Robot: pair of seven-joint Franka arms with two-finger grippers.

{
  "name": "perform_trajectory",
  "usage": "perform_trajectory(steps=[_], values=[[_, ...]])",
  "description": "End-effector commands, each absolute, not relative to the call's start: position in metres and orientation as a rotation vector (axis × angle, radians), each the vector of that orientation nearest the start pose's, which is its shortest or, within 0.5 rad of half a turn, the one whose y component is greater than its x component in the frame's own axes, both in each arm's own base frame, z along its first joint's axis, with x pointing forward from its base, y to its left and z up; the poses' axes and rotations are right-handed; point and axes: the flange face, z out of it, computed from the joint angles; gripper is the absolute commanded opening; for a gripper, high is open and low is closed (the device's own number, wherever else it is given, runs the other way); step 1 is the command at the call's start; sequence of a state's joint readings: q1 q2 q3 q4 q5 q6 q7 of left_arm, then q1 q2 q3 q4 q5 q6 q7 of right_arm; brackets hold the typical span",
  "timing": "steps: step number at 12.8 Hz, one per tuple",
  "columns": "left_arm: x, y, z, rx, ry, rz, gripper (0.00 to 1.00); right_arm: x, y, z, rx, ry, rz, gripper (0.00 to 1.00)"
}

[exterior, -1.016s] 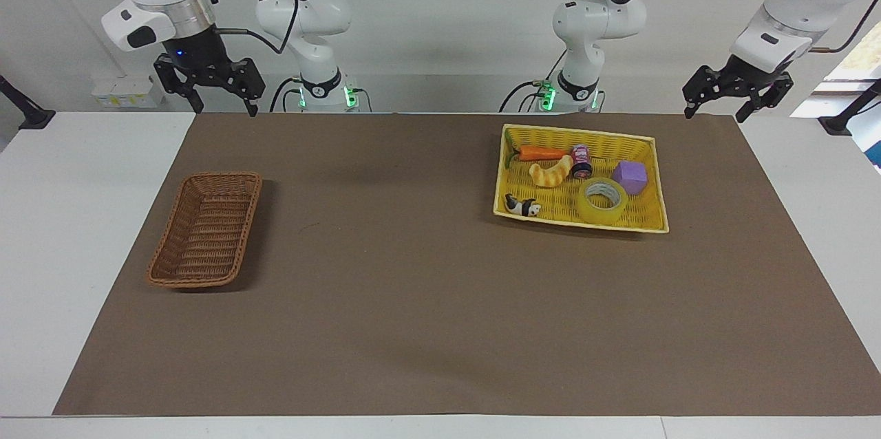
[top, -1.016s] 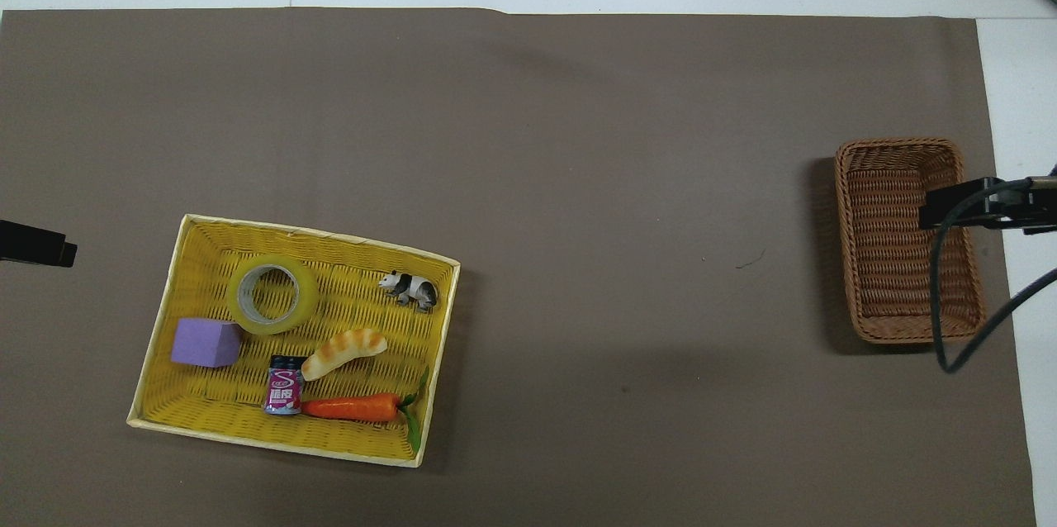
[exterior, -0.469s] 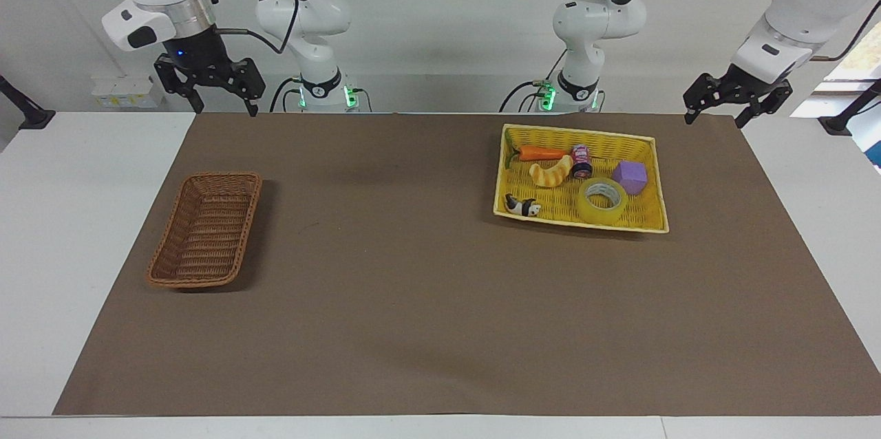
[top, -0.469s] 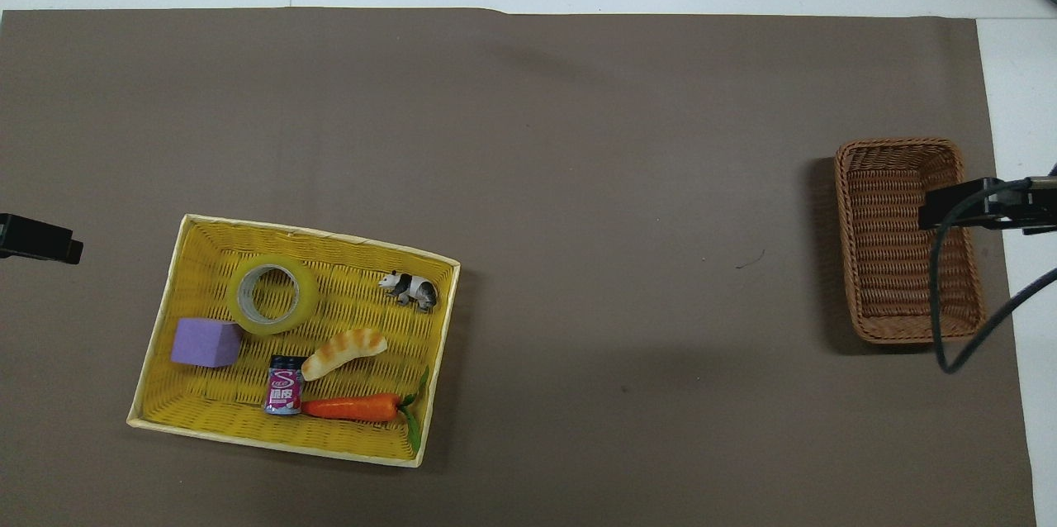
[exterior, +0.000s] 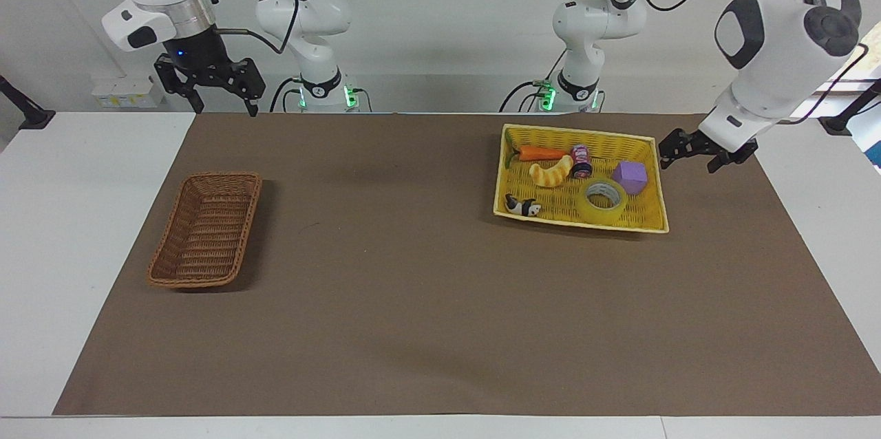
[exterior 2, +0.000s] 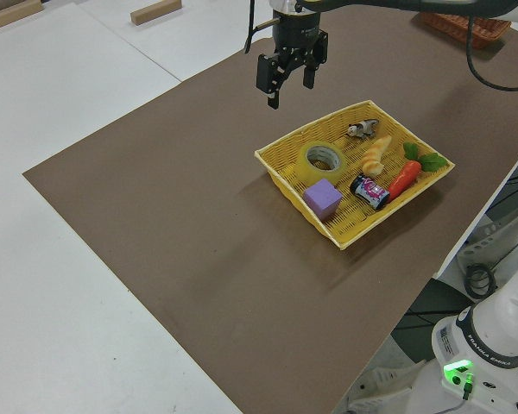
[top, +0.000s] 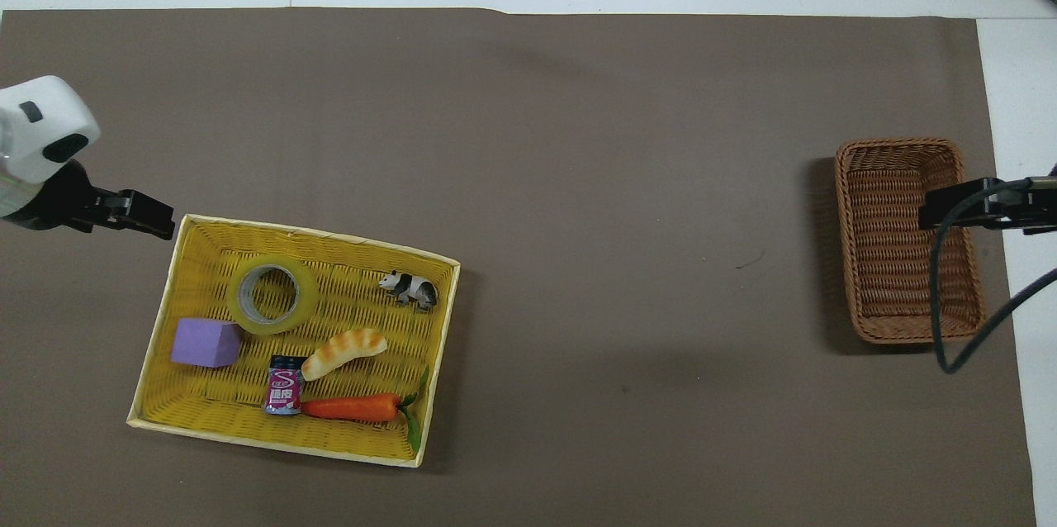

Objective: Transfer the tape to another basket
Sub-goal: 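Reach the left gripper down into the yellow tape roll in the tray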

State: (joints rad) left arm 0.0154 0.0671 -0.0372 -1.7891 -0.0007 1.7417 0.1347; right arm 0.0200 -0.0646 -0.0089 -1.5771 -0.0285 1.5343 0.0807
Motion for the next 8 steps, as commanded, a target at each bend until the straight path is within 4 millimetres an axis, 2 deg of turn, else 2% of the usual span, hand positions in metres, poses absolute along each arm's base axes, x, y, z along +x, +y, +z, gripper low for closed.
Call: perform_trajectory(steps=[1,2,4,8], values=[[0.544,-0.027,0.436,-3.141,0.251,0.140,1.00,0.527,0.003,0.653,-3.157,0.088,-0.040,1.00],[0.539,-0.034,0.413,-3.139,0.270,0.128,1.00,0.527,0.003,0.653,-3.157,0.088,-0.037,1.00],[0.522,-0.034,0.373,-3.138,0.278,0.128,1.00,0.527,0.003,0.653,-3.157,0.088,-0.037,1.00],[0.495,-0.034,0.326,-3.138,0.279,0.072,1.00,0.527,0.003,0.653,-3.157,0.088,-0.040,1.00]])
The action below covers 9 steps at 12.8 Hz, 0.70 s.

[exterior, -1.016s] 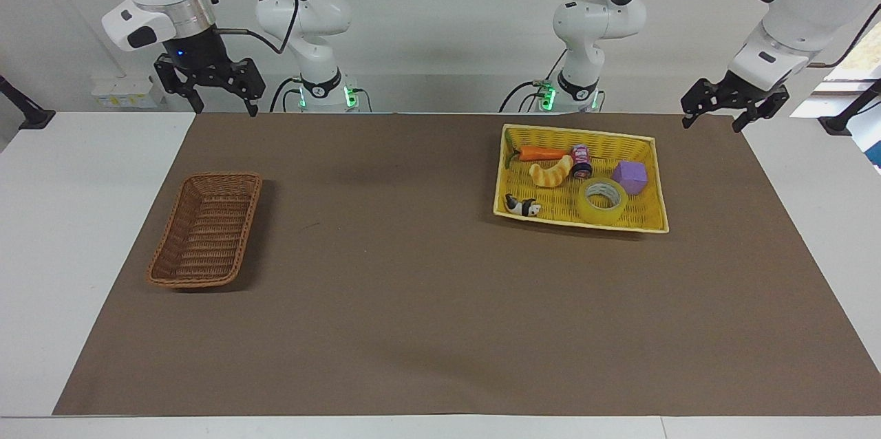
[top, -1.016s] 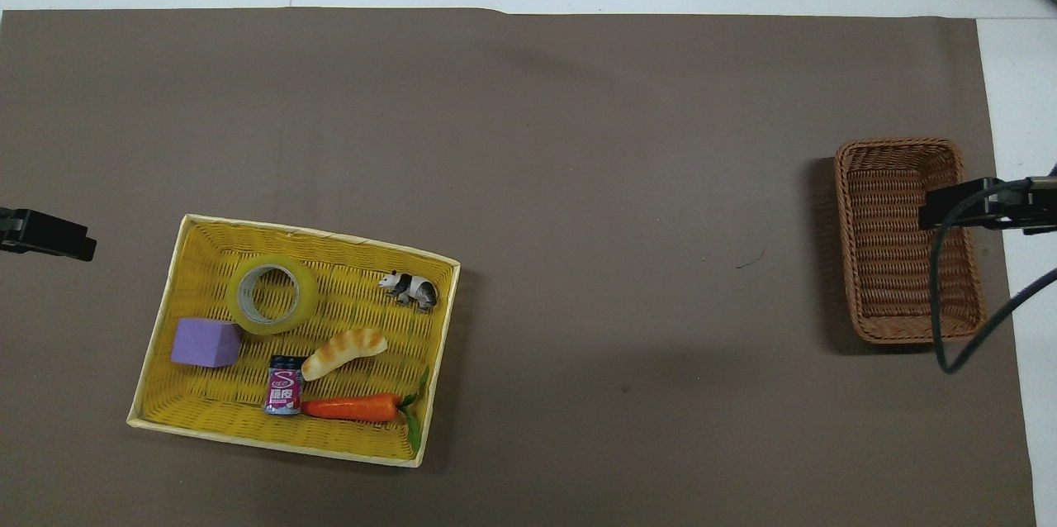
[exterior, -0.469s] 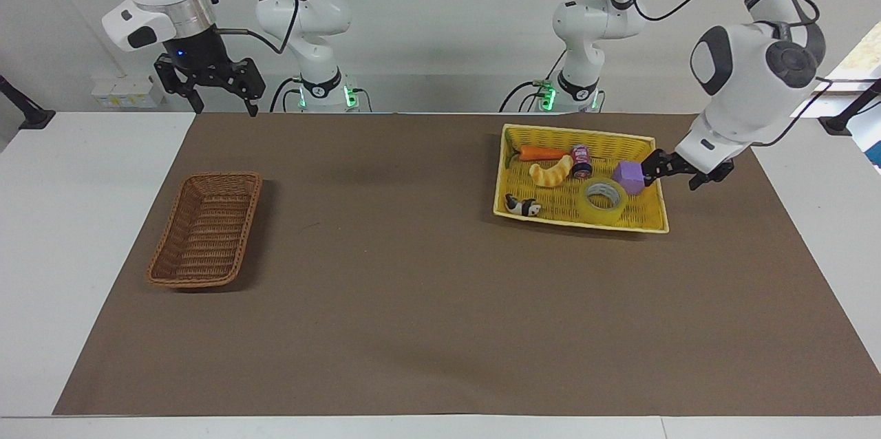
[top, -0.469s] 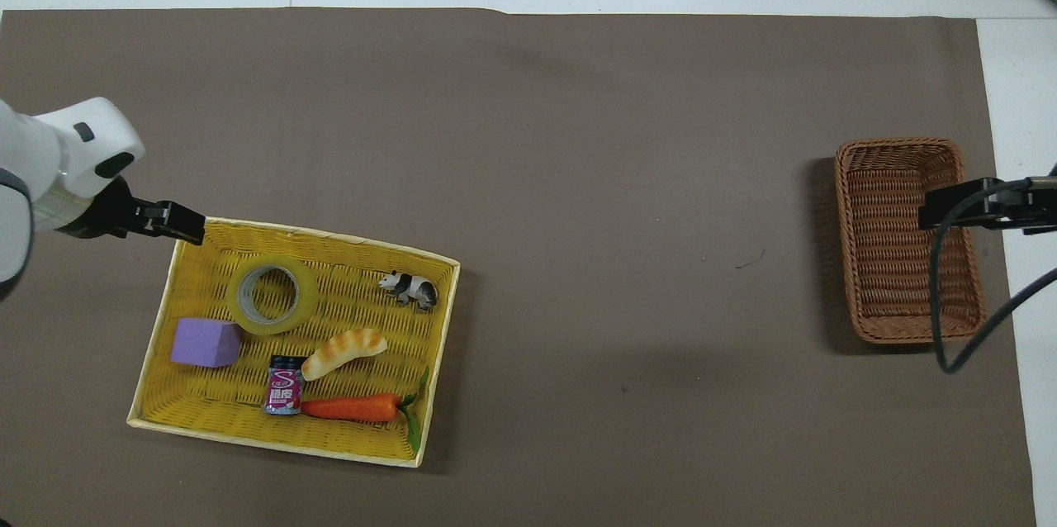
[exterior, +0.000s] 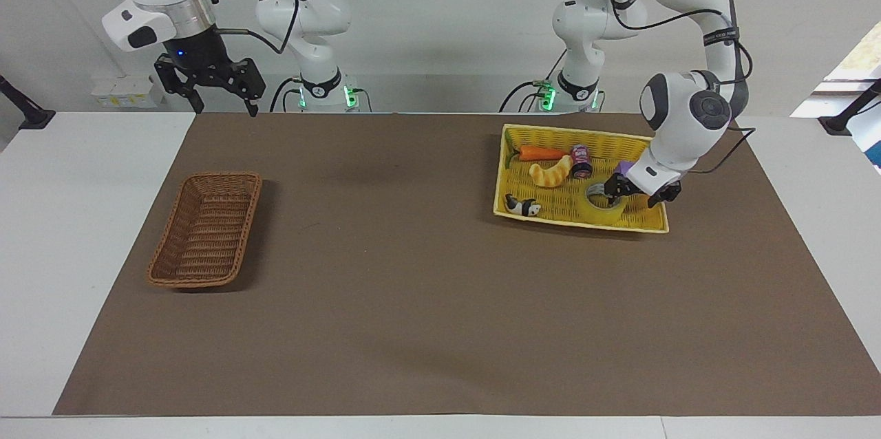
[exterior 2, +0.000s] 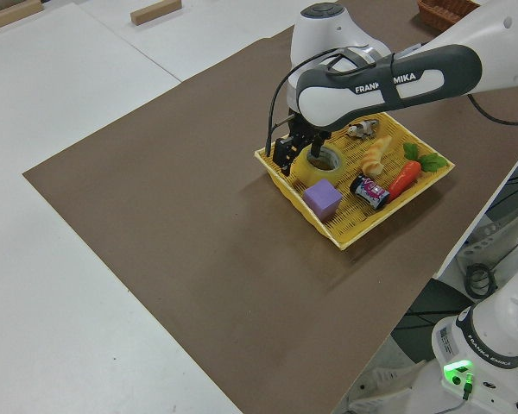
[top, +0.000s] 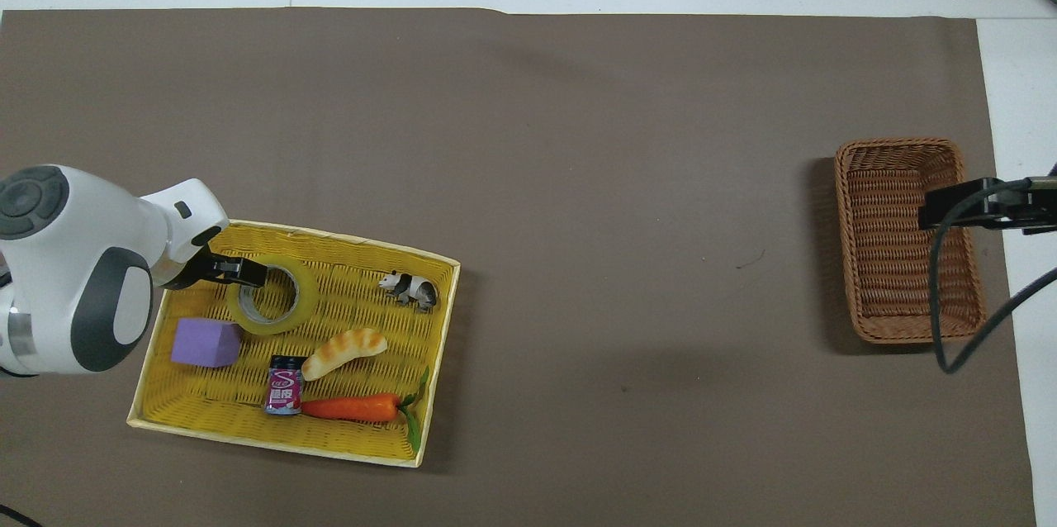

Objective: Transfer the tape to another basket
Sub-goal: 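Reach the left gripper down into the yellow tape roll in the tray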

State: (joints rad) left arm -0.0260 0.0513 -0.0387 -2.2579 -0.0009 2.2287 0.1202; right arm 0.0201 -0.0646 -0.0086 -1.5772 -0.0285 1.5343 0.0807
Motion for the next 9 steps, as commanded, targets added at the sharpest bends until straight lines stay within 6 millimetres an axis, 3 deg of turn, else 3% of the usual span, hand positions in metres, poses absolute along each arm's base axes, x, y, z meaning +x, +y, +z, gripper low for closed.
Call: perform_trajectory(steps=[1,2,3,4,5,7,9], values=[[0.492,-0.034,0.319,-3.140,0.272,0.041,0.91,0.527,0.004,0.653,-3.157,0.086,-0.037,1.00],[0.487,-0.037,0.311,-3.139,0.278,0.026,0.79,0.527,0.004,0.653,-3.157,0.086,-0.037,1.00],[0.483,-0.038,0.307,-3.139,0.278,0.038,0.58,0.527,0.003,0.653,-3.159,0.086,-0.040,1.00],[0.482,-0.036,0.307,-3.139,0.281,0.048,0.09,0.527,0.004,0.653,-3.157,0.086,-0.040,1.00],[0.484,-0.036,0.309,-3.137,0.302,0.043,0.00,0.527,0.004,0.653,-3.157,0.086,-0.040,1.00],[0.491,-0.039,0.314,-3.135,0.325,0.101,0.00,0.527,0.004,0.653,-3.157,0.086,-0.040,1.00],[0.500,-0.040,0.334,-3.137,0.322,0.140,0.00,0.527,0.003,0.653,-3.156,0.088,-0.040,1.00]])
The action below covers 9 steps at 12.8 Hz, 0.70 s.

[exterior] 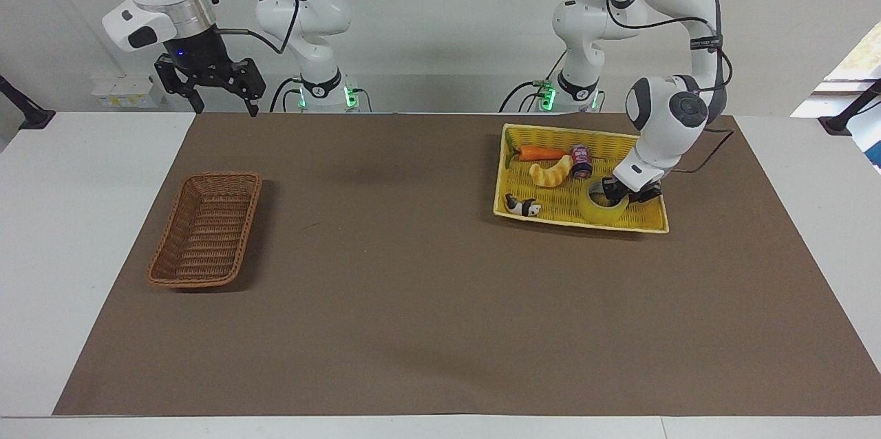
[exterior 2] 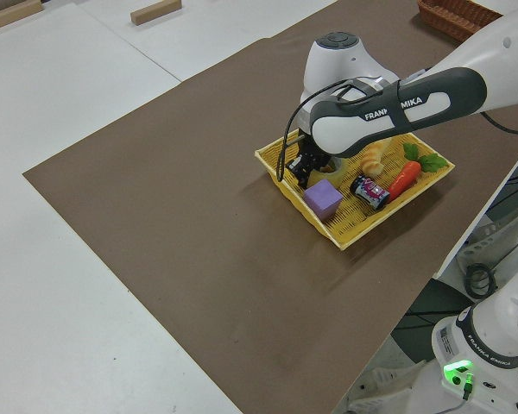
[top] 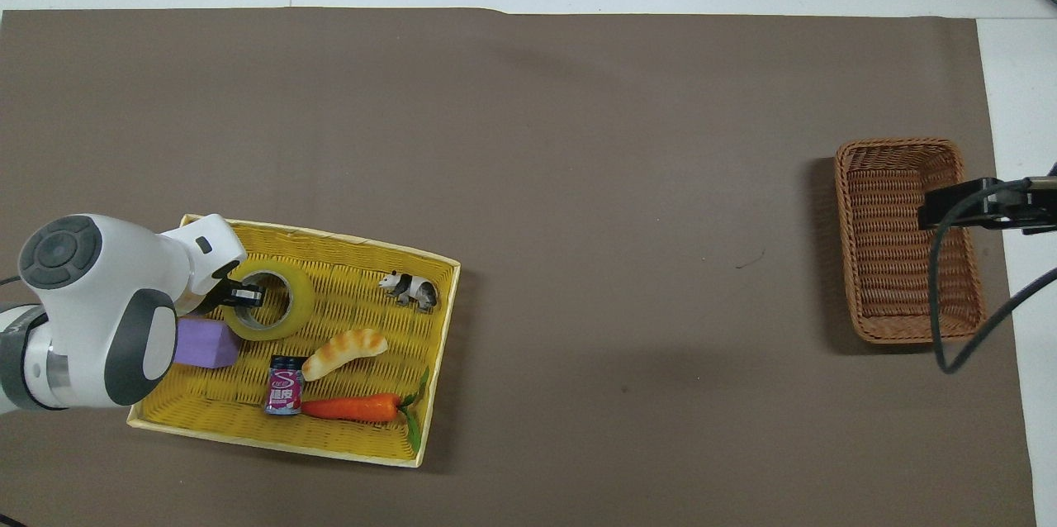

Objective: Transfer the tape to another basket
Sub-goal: 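Reach the left gripper down into the yellow tape roll in the tray, then grasp the tape roll rim with the left gripper and lift it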

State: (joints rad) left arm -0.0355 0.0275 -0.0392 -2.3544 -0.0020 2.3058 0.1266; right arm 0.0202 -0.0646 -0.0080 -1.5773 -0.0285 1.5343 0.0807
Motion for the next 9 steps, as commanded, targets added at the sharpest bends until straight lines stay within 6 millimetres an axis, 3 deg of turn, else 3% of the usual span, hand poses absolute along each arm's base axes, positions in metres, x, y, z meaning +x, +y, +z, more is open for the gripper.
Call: perform_trajectory(steps=[1,6,9], values=[[0.506,-0.038,0.347,-3.138,0.316,0.135,0.00,0.527,0.003,0.652,-3.153,0.090,-0.037,1.00],[0.532,-0.037,0.406,-3.140,0.305,0.130,0.00,0.526,0.004,0.651,-3.151,0.093,-0.032,1.00],[0.548,-0.032,0.454,-3.154,0.262,0.120,0.00,0.527,0.024,0.653,-3.043,0.083,-0.036,1.00]])
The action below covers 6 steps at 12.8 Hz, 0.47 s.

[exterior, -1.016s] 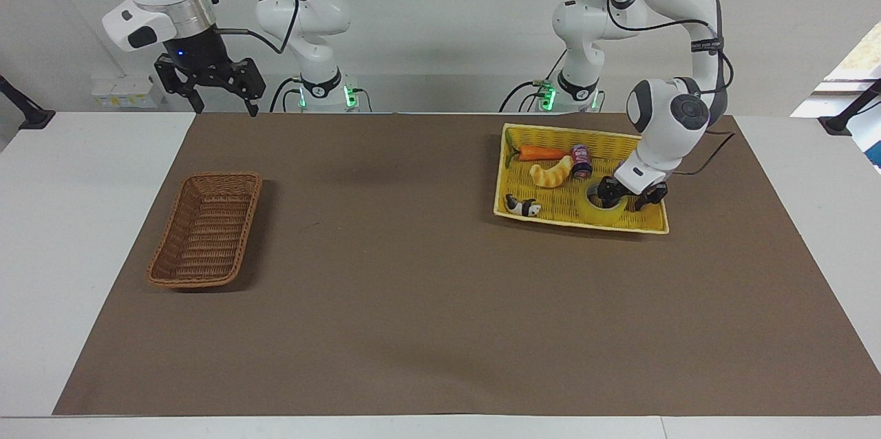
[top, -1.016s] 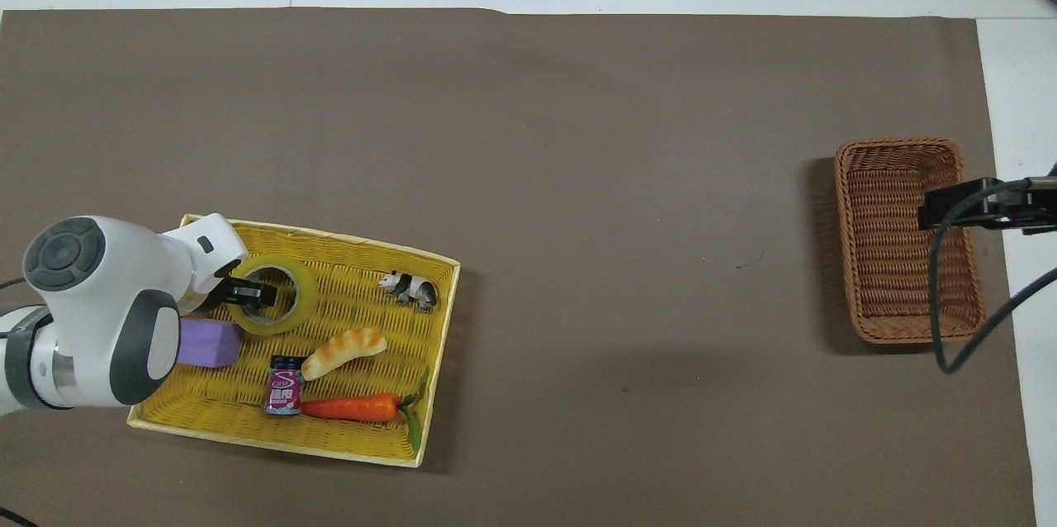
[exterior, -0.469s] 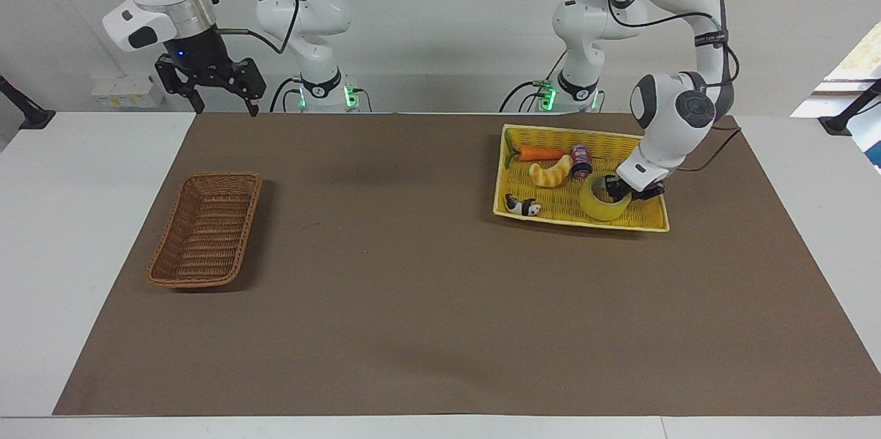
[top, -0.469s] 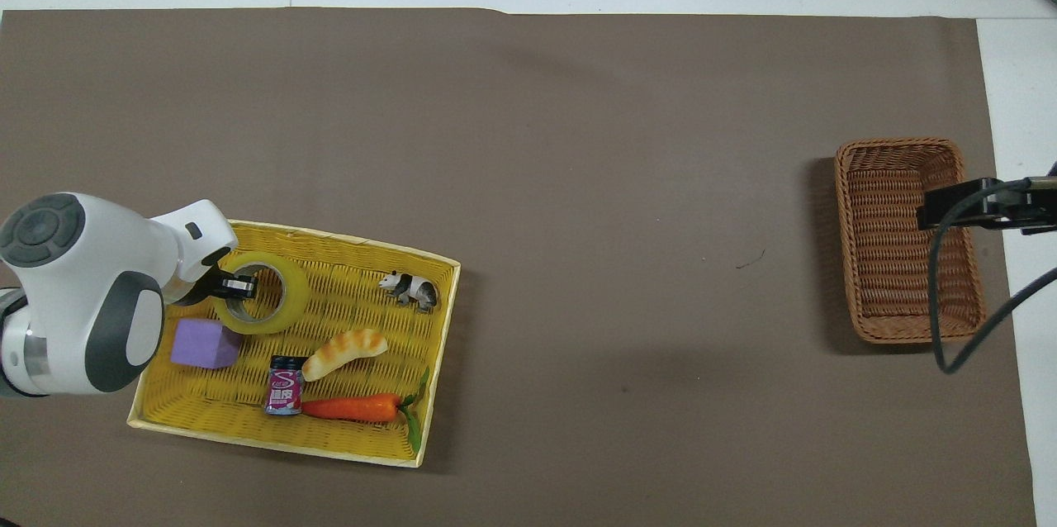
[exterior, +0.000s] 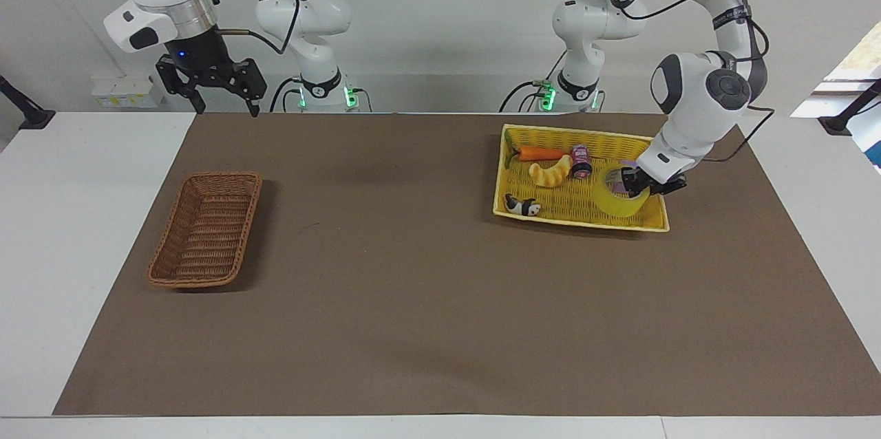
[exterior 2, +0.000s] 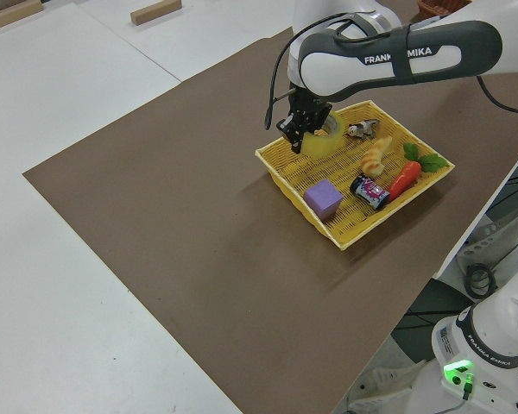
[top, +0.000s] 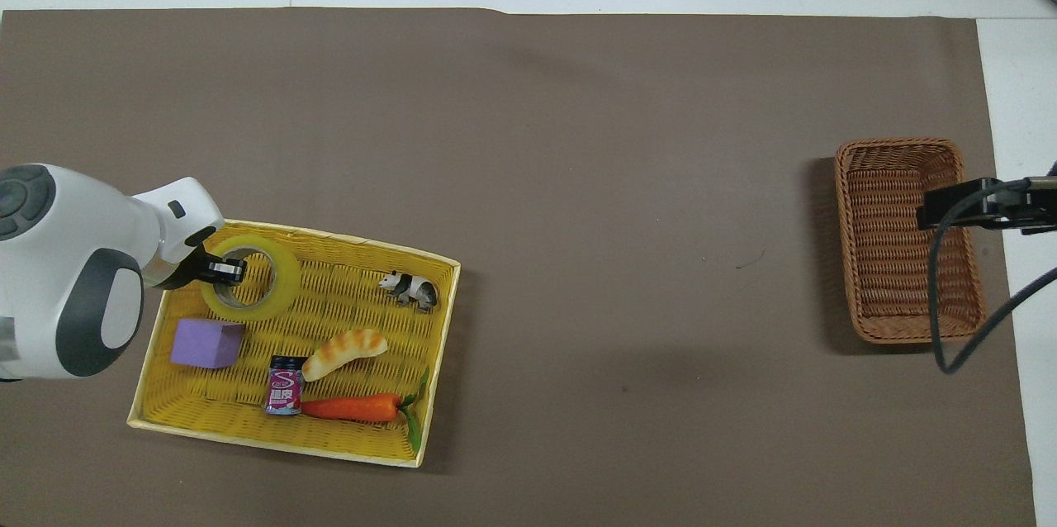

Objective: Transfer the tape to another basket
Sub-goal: 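Grasp the tape roll rim with the left gripper and lift it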

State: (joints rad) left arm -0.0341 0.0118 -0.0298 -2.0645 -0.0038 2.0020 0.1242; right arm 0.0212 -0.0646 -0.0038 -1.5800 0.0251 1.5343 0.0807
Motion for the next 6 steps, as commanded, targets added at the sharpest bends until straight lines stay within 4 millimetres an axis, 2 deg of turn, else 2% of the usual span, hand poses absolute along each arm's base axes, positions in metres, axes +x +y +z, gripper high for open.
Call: perform_trajectory(steps=[1,2,4,6], values=[[0.552,-0.034,0.472,-3.161,0.247,0.120,0.00,0.527,0.040,0.655,-3.015,0.063,-0.048,1.00],[0.554,-0.034,0.490,-3.161,0.246,0.113,0.00,0.528,0.057,0.656,-3.009,0.063,-0.072,1.00],[0.555,-0.035,0.532,-3.162,0.206,0.140,0.00,0.529,0.066,0.659,-2.985,0.117,-0.094,1.00],[0.553,-0.039,0.572,-3.148,0.170,0.148,0.00,0.534,0.094,0.657,-2.917,0.089,-0.121,1.00]])
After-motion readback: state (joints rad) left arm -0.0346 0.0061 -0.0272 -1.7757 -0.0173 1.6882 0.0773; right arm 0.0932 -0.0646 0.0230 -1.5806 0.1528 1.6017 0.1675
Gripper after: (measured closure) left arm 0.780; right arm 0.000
